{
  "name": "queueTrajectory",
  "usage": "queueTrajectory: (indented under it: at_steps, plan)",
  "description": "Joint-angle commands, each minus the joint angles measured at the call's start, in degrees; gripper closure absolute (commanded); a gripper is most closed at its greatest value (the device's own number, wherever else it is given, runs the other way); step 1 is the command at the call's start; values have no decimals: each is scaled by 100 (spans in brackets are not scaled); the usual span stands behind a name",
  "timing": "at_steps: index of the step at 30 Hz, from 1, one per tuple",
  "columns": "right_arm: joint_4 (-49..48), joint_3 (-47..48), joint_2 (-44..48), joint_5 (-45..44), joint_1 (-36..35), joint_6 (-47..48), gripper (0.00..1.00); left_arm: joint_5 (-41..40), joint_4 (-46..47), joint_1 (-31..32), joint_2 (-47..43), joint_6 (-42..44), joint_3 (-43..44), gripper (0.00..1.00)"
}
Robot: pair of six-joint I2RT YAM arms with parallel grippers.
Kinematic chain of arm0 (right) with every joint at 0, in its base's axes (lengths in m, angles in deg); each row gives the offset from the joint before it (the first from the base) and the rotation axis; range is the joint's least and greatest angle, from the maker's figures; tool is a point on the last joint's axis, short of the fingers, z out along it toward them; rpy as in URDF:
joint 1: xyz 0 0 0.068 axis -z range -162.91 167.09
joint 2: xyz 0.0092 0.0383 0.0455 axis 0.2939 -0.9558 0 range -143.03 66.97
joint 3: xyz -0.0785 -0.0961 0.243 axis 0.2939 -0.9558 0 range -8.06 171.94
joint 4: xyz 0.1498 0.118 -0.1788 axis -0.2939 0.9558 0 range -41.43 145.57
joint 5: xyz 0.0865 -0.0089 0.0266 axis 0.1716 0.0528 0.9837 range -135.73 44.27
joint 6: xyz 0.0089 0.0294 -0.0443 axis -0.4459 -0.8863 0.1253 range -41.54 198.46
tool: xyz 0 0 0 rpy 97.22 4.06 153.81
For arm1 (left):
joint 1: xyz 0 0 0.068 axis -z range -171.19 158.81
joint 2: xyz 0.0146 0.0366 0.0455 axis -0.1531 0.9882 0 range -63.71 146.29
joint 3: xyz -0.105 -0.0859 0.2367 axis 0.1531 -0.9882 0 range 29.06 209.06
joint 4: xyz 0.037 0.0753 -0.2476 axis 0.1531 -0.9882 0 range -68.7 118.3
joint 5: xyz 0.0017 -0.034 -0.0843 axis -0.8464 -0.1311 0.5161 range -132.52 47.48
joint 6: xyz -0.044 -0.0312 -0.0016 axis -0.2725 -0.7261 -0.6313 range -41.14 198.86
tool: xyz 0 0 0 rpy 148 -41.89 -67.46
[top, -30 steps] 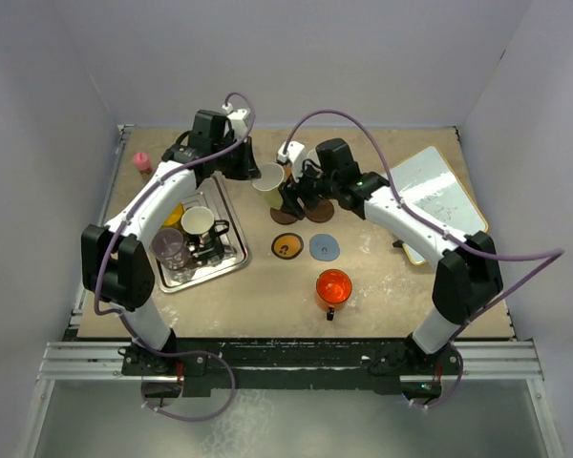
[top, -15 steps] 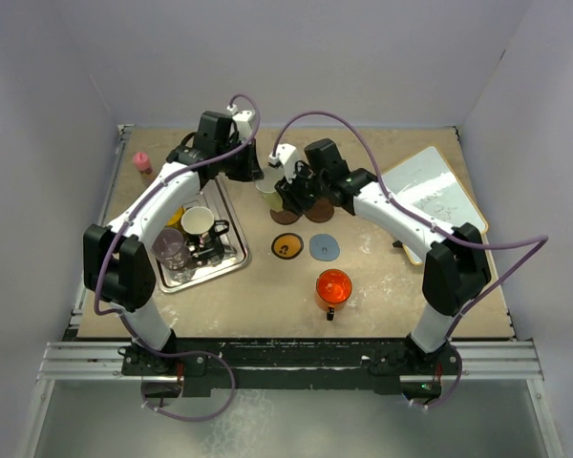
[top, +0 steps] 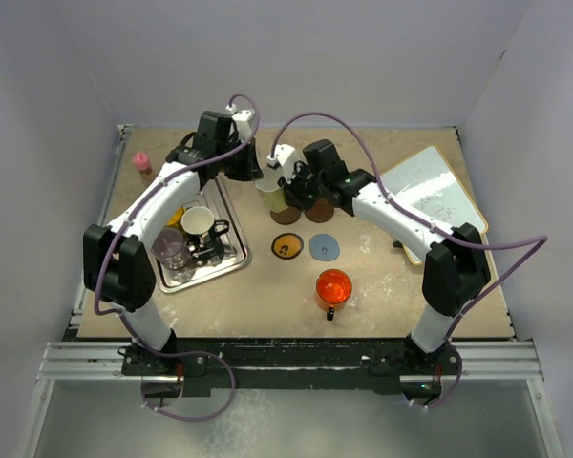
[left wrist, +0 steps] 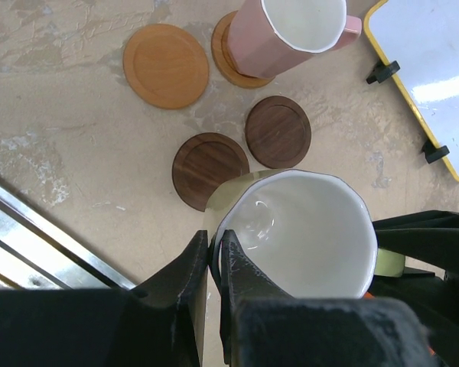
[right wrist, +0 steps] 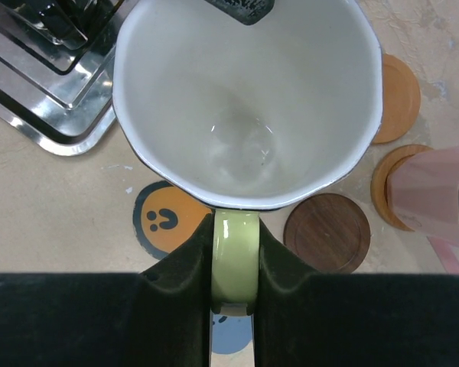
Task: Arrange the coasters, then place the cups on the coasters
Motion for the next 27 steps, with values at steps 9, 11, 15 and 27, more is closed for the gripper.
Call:
queueTrajectory:
  at_steps: [9,11,15,27]
  plan:
    - [-411,-354,659,-69,6,313,100,381,835,19,-469,390,-152,85]
    - [-450,-503,753,-55,50,411,100,546,929,10,-558,473,-203,73]
    - [-610,-666,840,82,266,520,100,812,989,6,-725,635,-256,58]
    - [-1449,-1349,766,1045,1413,712,100,216,433,-223,-1054,1280,-200,25]
